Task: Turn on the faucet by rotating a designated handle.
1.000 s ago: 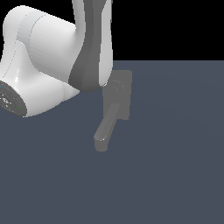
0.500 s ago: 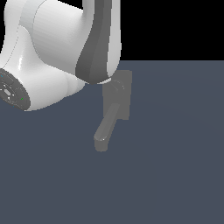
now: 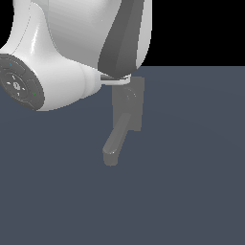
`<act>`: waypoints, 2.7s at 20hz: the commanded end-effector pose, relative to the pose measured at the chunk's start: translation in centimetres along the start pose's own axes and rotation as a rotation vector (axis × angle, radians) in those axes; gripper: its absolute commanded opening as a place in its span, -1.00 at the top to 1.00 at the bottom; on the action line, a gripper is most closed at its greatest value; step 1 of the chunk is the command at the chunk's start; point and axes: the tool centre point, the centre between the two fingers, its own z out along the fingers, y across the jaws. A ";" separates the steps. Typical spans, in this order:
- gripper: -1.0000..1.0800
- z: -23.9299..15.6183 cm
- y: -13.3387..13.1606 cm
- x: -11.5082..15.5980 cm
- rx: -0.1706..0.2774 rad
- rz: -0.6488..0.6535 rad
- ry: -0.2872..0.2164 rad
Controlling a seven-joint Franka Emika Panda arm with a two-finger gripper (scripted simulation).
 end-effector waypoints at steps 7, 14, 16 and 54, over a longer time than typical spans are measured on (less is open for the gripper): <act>1.00 0.1 -1.5 -1.8 0.002 0.003 -0.019; 1.00 0.3 -4.0 -2.9 0.002 0.006 -0.029; 1.00 0.4 -4.7 -3.2 0.002 0.006 -0.032; 1.00 0.1 -15.0 0.2 0.001 0.014 -0.028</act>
